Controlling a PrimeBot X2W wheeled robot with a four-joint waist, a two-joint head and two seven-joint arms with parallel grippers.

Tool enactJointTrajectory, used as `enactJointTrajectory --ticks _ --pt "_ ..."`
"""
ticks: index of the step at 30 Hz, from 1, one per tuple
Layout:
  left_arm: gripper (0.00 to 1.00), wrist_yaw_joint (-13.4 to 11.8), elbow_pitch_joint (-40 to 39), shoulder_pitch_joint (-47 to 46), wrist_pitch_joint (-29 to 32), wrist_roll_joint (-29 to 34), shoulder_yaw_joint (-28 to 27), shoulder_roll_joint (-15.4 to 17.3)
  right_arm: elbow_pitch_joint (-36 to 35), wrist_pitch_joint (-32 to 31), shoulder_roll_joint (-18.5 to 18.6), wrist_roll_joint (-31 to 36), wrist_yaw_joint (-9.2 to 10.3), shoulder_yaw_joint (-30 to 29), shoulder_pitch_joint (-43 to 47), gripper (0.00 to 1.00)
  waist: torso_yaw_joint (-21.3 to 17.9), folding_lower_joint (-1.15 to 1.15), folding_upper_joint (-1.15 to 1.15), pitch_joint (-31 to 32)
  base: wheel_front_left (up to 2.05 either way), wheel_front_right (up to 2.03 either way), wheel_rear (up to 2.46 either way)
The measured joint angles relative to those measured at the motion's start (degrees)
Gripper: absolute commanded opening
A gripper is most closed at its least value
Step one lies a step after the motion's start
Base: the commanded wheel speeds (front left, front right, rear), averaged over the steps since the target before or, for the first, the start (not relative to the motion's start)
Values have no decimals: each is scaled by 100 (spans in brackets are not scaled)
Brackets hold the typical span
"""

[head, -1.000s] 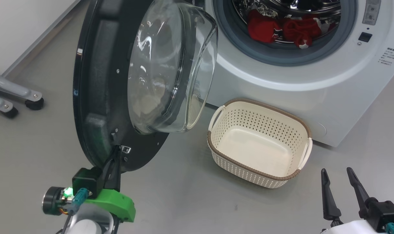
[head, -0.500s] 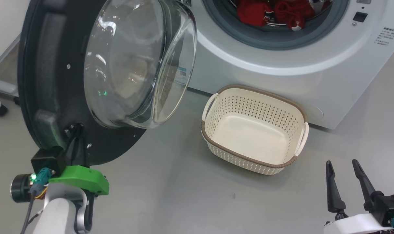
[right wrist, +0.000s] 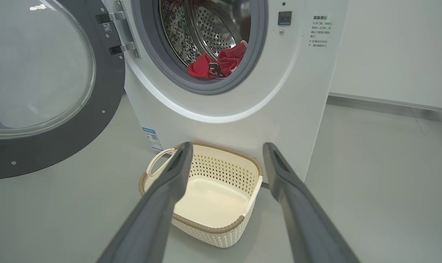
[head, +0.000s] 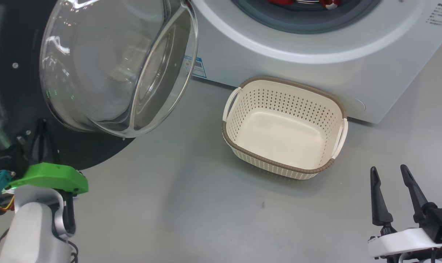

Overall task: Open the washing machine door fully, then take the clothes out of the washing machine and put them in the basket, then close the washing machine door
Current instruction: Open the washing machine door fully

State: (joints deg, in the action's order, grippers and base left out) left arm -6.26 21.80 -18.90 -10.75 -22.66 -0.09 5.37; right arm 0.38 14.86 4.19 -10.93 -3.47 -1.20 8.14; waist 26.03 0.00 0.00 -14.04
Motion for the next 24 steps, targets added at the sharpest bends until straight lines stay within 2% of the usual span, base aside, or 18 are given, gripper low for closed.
enactJointTrajectory --ticks 24 --pt "0 -10 1278 -1143 -77 -114 -680 505 58 0 118 8 -97 -65 -306 100 -184 0 0 -330 0 0 0"
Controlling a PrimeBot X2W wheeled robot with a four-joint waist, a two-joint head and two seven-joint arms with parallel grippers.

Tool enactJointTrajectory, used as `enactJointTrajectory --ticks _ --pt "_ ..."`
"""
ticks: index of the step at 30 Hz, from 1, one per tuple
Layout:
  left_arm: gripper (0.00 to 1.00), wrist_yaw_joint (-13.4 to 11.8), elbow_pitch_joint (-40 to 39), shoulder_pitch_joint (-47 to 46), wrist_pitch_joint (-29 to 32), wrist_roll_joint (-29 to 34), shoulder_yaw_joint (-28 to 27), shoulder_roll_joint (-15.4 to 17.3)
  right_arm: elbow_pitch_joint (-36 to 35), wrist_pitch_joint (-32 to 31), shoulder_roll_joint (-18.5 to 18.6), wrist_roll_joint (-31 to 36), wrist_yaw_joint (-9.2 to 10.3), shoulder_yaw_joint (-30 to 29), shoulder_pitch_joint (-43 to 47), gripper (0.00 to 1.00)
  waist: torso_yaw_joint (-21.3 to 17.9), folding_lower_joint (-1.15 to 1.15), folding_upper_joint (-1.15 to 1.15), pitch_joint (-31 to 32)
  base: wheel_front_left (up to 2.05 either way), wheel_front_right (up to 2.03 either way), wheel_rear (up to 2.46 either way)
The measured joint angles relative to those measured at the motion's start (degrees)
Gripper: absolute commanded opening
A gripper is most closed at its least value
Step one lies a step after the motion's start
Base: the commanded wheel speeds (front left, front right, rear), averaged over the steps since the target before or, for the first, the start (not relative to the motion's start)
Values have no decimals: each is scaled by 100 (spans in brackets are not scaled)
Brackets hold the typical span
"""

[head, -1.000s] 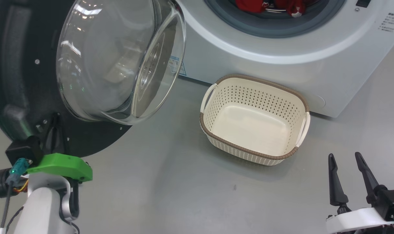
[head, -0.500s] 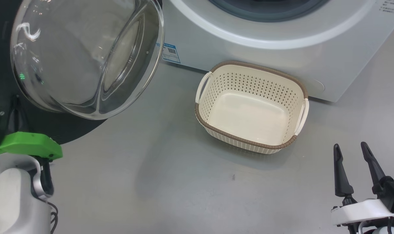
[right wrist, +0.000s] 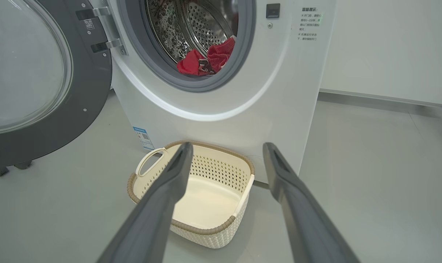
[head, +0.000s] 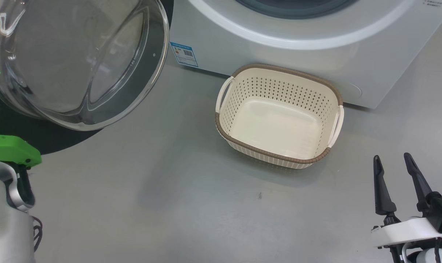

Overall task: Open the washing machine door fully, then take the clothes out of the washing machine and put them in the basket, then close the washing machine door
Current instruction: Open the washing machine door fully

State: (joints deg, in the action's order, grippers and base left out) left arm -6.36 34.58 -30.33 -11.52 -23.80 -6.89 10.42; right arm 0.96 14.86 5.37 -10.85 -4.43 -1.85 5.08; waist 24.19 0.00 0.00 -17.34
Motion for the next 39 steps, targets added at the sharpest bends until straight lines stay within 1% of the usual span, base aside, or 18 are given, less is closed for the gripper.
enactJointTrajectory --ticks 8,15,19,23,28,33,36,39 --pt "0 -25 232 -88 -113 0 -31 31 35 0 2 18 -4 -1 -34 100 -42 0 0 -13 0 0 0" --pt "0 -40 212 -65 -226 5 -54 -33 91 0 -1 34 -21 0 -119 100 -68 0 0 43 0 0 0" --pt "0 -38 22 40 -288 23 -52 -89 103 0 -8 34 -21 -20 -119 100 -82 0 0 111 0 0 0" --pt "0 -31 -253 390 -293 133 2 -275 124 0 -15 34 -20 -109 -115 100 -61 0 0 210 0 0 0" --pt "0 -31 -817 721 -293 278 2 -441 168 0 -37 34 -20 -121 -105 100 -22 0 0 330 0 0 0" --pt "0 -7 -1206 1183 -293 427 87 -670 214 0 -62 48 -21 -94 -96 100 -6 0 0 472 0 0 0" --pt "0 66 -1388 1493 -293 512 208 -742 221 0 -86 88 -21 -44 -88 100 -14 0 0 554 0 0 0" --pt "0 190 -1551 1777 -293 584 400 -746 221 0 -91 93 -22 0 -62 100 -44 0 0 615 0 0 0"
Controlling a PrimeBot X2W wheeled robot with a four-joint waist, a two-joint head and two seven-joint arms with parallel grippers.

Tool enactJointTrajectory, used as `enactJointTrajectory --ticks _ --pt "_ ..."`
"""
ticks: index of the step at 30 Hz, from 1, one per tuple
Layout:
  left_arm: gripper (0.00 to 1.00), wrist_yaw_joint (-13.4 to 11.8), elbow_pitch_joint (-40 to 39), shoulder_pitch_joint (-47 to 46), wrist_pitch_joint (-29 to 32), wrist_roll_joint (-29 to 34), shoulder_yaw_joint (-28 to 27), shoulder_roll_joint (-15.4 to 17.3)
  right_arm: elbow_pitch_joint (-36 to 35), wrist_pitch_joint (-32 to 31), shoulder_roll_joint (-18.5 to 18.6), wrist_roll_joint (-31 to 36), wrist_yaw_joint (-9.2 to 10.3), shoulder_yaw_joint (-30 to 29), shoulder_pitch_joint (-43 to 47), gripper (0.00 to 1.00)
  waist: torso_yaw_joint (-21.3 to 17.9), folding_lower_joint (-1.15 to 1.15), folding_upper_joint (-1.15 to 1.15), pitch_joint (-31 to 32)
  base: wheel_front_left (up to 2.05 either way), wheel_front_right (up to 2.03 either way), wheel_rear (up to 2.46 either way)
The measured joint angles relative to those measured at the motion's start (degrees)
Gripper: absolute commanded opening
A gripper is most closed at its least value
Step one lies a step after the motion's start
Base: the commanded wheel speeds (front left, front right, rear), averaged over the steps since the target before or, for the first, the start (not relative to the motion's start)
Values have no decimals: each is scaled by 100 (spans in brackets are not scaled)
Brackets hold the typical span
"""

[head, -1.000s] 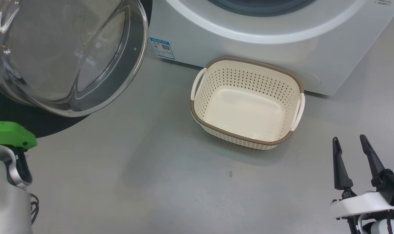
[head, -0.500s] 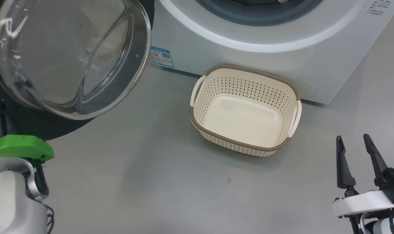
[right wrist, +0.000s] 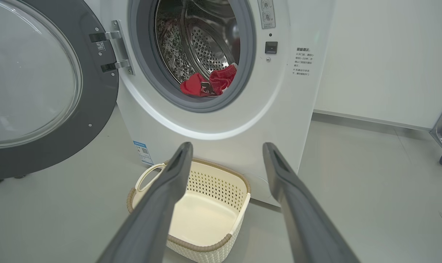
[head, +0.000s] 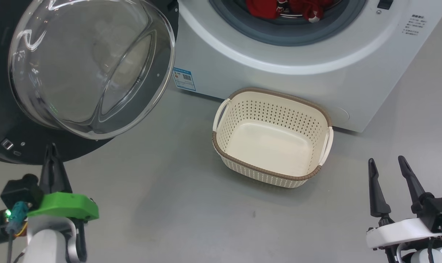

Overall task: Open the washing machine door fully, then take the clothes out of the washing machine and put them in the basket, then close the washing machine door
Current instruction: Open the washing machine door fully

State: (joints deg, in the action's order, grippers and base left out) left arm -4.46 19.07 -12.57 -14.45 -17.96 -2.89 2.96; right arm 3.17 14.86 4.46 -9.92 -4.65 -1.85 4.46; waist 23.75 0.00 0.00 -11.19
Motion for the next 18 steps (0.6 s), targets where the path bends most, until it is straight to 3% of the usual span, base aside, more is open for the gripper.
enactJointTrajectory --ticks 2,4,5,6,7,18 --pt "0 89 -97 166 0 32 172 -18 0 0 -7 3 0 33 19 100 -33 0 0 29 0 0 0" --pt "37 179 -163 305 0 85 341 -41 0 0 -16 44 -1 52 41 100 -70 0 0 60 0 0 0" --pt "49 204 -190 365 1 101 402 -49 0 0 -22 55 -2 64 51 100 -92 0 0 74 0 0 0" --pt "80 233 -210 418 1 109 463 -48 0 0 -32 57 -11 77 57 100 -116 0 0 90 0 0 0" --pt "100 257 -252 469 1 122 511 -52 0 0 -41 58 -29 90 62 100 -141 0 0 105 0 0 0" --pt "100 383 -493 748 1 194 897 -51 -2 0 -97 101 -32 288 81 100 -535 0 0 240 0 0 0"
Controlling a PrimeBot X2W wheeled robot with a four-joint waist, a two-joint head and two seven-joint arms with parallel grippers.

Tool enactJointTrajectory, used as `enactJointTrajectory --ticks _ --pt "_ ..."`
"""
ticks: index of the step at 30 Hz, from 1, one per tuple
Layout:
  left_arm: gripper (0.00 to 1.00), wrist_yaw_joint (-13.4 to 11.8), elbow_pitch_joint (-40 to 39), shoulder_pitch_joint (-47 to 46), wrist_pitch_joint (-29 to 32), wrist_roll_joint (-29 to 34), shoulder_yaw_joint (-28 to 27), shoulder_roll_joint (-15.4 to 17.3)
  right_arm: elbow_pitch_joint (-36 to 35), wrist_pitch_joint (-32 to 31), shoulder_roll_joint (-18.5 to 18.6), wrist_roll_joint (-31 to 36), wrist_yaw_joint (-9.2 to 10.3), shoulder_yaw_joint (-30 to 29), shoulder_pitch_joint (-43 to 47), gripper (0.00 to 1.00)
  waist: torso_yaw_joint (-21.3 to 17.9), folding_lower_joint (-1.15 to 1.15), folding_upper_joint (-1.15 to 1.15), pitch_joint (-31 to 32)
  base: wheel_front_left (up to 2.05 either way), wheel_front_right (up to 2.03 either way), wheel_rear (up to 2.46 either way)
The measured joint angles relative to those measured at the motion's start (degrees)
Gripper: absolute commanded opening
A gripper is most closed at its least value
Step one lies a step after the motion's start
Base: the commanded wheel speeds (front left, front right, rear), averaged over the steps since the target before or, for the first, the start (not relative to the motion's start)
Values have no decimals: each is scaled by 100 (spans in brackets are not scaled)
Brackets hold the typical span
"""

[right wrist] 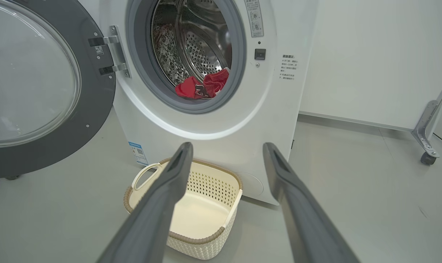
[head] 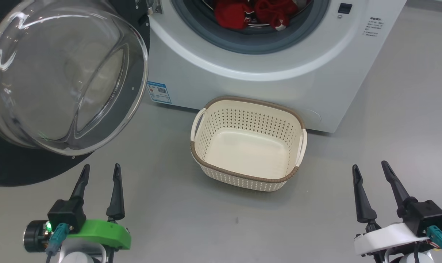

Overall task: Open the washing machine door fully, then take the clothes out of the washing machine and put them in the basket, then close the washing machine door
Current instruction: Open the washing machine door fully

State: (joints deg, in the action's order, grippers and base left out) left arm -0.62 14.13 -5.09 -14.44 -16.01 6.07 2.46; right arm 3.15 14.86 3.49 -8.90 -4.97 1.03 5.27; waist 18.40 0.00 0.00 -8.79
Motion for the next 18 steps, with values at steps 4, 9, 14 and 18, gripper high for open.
enactJointTrajectory --ticks 4,9,14,18 --pt "100 1 -29 49 0 44 47 2 -1 0 -9 0 1 32 2 100 -150 0 0 23 0 0 0" --pt "100 26 -75 113 0 47 79 3 -8 0 -29 55 1 129 2 100 -439 0 0 49 0 0 0" --pt "100 26 -145 204 0 47 111 3 -42 0 -33 55 8 175 2 100 -772 0 0 75 0 0 0" --pt "100 25 -177 218 0 48 123 4 -65 0 -62 54 10 213 3 100 -1058 0 0 92 0 0 0"
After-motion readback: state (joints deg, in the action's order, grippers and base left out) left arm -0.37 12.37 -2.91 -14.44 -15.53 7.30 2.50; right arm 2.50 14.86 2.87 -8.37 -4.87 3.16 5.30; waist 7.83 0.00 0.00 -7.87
